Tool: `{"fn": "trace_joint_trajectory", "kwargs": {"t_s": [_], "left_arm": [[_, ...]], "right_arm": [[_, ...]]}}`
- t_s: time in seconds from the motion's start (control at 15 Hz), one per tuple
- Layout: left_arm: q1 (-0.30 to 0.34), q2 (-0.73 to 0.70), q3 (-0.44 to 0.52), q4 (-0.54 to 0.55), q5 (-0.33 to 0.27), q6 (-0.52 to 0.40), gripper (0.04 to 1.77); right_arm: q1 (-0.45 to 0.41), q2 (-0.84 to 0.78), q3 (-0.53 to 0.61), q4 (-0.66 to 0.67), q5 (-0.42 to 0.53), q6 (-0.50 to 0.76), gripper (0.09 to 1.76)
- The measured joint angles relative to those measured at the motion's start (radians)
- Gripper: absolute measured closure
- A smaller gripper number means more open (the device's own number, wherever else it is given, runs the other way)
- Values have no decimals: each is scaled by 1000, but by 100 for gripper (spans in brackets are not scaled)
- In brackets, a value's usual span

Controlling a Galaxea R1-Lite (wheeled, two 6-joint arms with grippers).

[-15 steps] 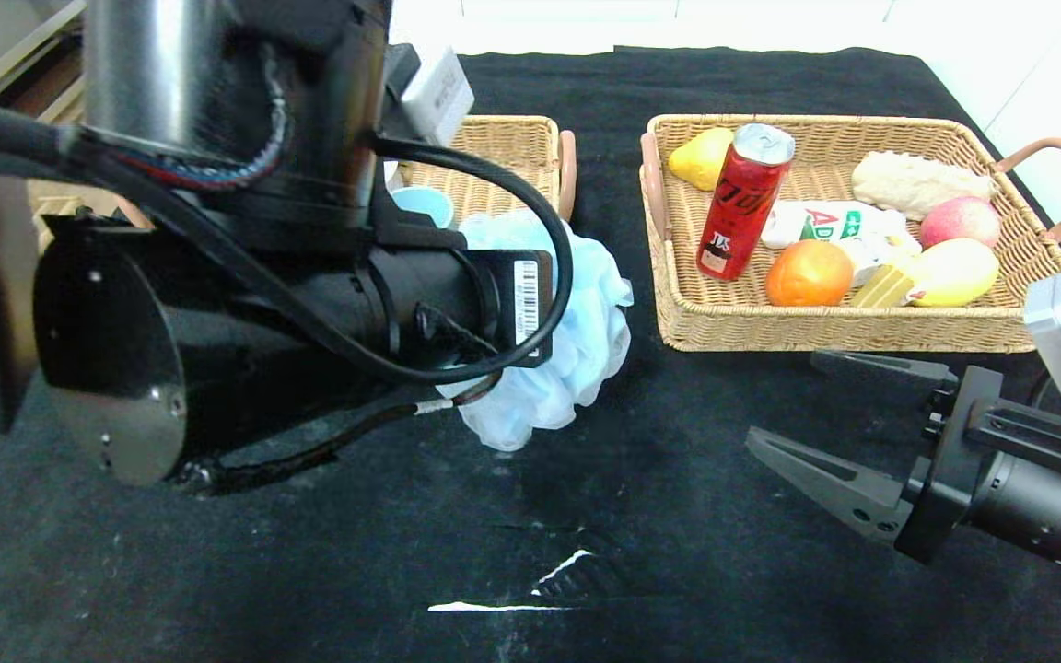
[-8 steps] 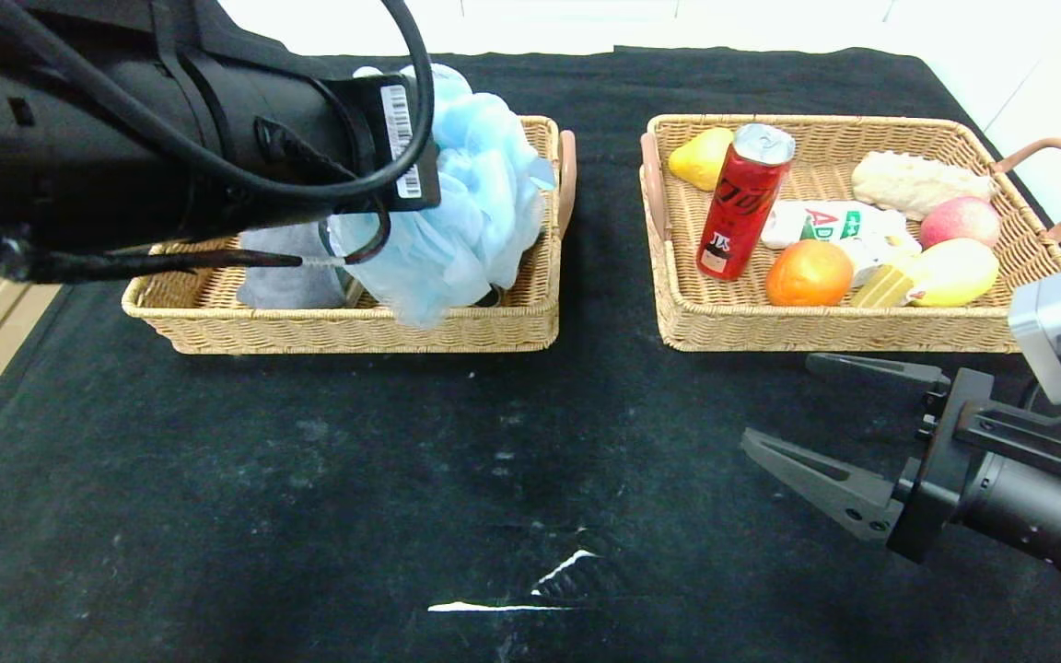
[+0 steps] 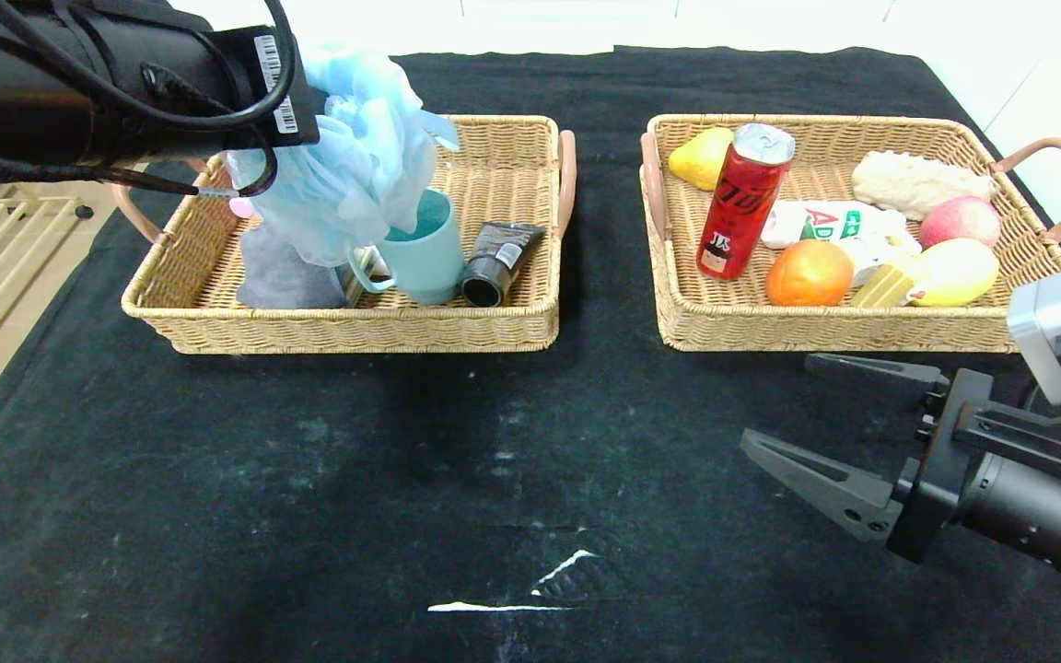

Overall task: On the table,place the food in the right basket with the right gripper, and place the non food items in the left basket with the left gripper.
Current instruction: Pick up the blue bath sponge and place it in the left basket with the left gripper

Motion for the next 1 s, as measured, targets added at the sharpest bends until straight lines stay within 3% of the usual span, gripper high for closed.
{"fn": "trace_joint_trajectory", "kwargs": {"t_s": [0.2,0.47,0.8,1.0], "left_arm": [[86,24,-36,-1,-54,1,149],[173,89,-124,-2,-83,4,149],[245,172,-174,-2,-117,3,149],[251,199,-191,-2,-120,4,150]], "right_arm": [[1,1,2,0,0,1,14],[1,5,4,-2,0,0,14],[1,6,4,-3,-1,0,14],[0,6,3,-2,-1,0,14]]}}
